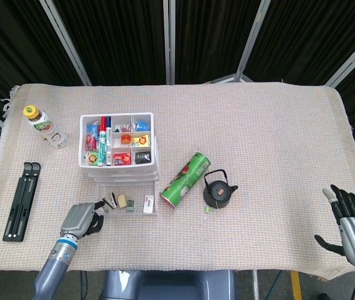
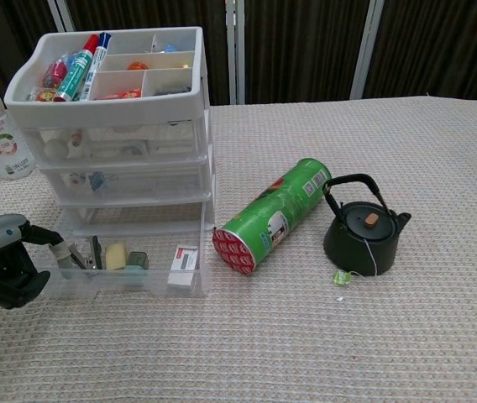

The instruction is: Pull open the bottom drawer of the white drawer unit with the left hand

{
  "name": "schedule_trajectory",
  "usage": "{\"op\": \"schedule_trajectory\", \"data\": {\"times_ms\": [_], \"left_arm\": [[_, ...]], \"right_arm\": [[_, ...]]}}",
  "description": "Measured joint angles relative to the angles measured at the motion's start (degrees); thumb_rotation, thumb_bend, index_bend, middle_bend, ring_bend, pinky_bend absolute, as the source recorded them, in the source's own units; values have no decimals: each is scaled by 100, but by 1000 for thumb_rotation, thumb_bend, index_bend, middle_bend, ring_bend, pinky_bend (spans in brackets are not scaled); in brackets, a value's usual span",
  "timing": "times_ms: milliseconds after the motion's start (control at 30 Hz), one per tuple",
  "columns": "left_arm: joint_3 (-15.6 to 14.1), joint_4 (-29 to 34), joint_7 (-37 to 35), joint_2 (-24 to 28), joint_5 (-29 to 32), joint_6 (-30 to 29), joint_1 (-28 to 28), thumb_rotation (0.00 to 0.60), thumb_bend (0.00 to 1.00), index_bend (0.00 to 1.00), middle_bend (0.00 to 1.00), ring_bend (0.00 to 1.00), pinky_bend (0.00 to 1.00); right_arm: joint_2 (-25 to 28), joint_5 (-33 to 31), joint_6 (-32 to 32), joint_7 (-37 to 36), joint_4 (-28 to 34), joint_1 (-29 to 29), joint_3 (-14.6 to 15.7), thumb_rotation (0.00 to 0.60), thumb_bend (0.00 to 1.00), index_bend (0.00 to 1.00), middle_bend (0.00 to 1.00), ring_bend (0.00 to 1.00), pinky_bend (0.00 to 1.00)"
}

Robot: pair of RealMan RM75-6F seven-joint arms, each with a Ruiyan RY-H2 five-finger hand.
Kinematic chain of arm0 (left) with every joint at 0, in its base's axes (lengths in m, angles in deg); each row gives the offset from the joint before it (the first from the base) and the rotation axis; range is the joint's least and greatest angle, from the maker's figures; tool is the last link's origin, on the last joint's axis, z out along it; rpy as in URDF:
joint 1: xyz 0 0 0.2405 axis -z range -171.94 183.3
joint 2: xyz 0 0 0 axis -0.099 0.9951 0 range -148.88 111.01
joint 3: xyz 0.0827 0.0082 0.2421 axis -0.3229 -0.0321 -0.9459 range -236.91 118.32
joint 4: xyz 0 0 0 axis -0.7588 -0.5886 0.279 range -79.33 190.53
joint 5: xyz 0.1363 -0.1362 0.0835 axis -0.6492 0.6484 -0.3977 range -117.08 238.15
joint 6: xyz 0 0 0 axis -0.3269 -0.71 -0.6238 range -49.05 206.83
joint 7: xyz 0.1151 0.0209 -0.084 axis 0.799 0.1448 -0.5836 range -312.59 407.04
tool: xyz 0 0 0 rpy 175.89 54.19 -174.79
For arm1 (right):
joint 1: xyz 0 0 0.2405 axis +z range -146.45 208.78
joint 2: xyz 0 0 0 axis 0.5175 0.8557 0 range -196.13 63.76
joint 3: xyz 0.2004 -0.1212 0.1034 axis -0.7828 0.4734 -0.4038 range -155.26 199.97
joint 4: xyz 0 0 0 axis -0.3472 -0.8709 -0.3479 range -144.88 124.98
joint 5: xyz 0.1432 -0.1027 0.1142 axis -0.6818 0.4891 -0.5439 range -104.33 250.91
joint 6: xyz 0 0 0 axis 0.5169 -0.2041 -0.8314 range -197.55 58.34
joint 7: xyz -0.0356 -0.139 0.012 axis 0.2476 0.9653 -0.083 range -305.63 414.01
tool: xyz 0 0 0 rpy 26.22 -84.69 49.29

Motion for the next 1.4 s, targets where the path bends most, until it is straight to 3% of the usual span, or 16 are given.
{"op": "schedule_trajectory", "data": {"times_ms": [100,167,467,800,1067,1200,1400], "left_arm": [[-13,-66,1,-18,-89,-66,-8,600,338,271,835,879,699],[-22,-118,13,-33,-149,-109,-11,600,298,266,835,878,699],[7,-70,-75,36,-432,-225,-15,600,262,329,908,912,741],[126,163,810,345,-948,-356,311,600,252,395,946,940,772],[284,371,1843,387,-494,-173,719,600,257,405,947,941,773],[310,354,2335,356,-151,195,1107,600,256,419,947,941,773],[140,10,2594,349,-471,574,1471,600,201,454,951,941,773]], "right_arm": [[1,4,-6,-5,3,-1,0,600,68,0,0,0,0],[-1,13,-17,-12,4,-2,-4,600,67,0,0,0,0],[-5,20,-44,-38,2,-9,-12,600,67,0,0,0,0],[-4,44,-60,-80,10,-12,-10,600,65,0,0,0,0],[13,40,-59,-117,10,-14,-11,600,66,0,0,0,0],[26,17,-52,-154,3,-12,-20,600,65,0,0,0,0],[39,15,-49,-193,-7,-8,-25,600,65,0,0,0,0]]}}
